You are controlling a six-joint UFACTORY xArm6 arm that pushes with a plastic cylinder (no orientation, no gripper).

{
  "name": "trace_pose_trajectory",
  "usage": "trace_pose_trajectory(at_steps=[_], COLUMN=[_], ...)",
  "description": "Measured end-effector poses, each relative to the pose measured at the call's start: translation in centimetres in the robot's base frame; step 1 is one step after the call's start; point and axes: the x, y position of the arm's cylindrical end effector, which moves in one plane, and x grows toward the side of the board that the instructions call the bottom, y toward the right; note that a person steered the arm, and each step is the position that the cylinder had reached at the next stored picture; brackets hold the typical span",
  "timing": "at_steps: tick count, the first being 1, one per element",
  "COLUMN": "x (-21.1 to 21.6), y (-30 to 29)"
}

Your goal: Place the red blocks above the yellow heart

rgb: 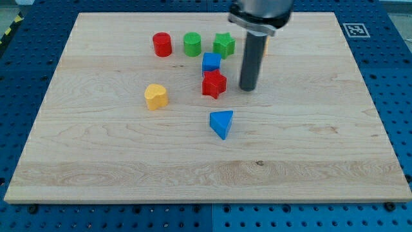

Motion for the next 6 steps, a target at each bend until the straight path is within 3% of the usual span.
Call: trace_pose_trajectory(at_steps=[2,4,6], x=[-0.1,-0.4,-7.9], y=[-8.4,-11.0,-19.0])
